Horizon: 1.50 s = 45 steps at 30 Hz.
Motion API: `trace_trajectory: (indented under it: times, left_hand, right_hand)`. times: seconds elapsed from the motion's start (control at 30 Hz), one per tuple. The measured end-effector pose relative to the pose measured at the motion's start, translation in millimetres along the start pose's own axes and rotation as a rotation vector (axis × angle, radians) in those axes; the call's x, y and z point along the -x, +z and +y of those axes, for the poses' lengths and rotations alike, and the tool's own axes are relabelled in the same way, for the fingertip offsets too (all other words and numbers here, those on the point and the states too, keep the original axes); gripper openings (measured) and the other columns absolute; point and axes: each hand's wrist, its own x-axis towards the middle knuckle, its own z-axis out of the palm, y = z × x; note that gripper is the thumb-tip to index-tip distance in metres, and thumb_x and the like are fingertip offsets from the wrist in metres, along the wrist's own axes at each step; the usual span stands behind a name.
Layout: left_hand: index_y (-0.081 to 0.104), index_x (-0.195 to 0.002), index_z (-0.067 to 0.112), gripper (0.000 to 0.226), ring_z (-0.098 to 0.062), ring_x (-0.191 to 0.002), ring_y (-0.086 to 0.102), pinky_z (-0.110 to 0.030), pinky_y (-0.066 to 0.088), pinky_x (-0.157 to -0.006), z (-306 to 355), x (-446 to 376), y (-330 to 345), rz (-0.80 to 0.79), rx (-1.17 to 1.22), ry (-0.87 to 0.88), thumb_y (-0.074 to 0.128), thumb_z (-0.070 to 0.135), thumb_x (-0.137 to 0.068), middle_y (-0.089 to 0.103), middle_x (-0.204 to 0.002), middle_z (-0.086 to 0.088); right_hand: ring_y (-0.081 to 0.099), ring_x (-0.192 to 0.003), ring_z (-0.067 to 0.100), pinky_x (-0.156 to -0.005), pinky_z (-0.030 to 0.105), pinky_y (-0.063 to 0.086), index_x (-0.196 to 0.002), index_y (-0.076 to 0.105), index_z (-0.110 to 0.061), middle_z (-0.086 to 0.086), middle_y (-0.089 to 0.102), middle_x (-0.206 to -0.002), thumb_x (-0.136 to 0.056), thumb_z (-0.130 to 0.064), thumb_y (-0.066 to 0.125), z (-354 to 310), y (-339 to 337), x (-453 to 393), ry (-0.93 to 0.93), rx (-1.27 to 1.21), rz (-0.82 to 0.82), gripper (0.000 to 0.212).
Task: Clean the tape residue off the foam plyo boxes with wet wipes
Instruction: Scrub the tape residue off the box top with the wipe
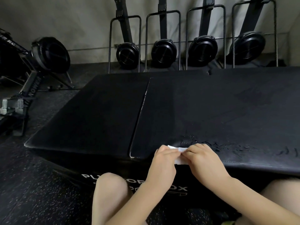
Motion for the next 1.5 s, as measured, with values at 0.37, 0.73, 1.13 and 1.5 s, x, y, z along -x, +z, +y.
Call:
trace_trajectory:
  times: [0.37, 0.73, 1.13, 1.5]
  left_hand:
    - [0.062, -0.119, 0.036, 0.032, -0.010, -0.099, 0.054, -0.025, 0.053, -0.079, -5.2, -41.6, -4.1, -0.134, -0.206, -0.017, 0.047, 0.021, -0.095, 0.058, -0.116, 0.010]
    - [0.063, -0.110, 0.021, 0.027, -0.010, -0.079, 0.052, -0.024, 0.052, -0.065, 14.4, -24.3, -19.5, -0.232, -0.152, 0.030, 0.051, 0.007, -0.091, 0.047, -0.092, 0.006]
    - [0.065, -0.111, 0.013, 0.031, -0.016, -0.075, 0.043, -0.024, 0.043, -0.061, 9.8, -98.4, -9.7, -0.213, -0.304, -0.054, 0.046, -0.002, -0.091, 0.048, -0.095, -0.005]
    - [0.069, -0.105, 0.025, 0.046, -0.007, -0.082, 0.044, -0.013, 0.033, -0.056, -8.5, -80.1, -1.1, -0.190, -0.216, 0.030, 0.048, -0.008, -0.082, 0.054, -0.083, 0.014]
  right_hand:
    - [0.045, -0.051, 0.018, -0.051, 0.029, 0.037, -0.055, 0.065, -0.023, -0.005, 0.048, -0.058, -0.061, -0.008, 0.086, 11.5, 8.2, -40.5, 0.059, 0.042, -0.086, 0.027]
    - [0.048, -0.060, 0.017, -0.059, 0.032, 0.045, -0.066, 0.069, -0.027, -0.009, 0.050, -0.066, -0.080, -0.022, 0.069, 15.8, 8.4, -8.8, 0.019, -0.027, 0.037, 0.015]
    - [0.034, -0.047, 0.015, -0.052, 0.025, 0.025, -0.047, 0.059, -0.024, -0.004, 0.046, -0.054, -0.050, -0.004, 0.091, 41.8, 18.7, -79.4, 0.111, 0.101, -0.085, 0.037]
    - [0.049, -0.056, 0.016, -0.058, 0.028, 0.044, -0.063, 0.073, -0.031, -0.010, 0.054, -0.065, -0.076, -0.024, 0.068, 42.7, 23.5, -47.8, 0.063, -0.008, 0.018, 0.016]
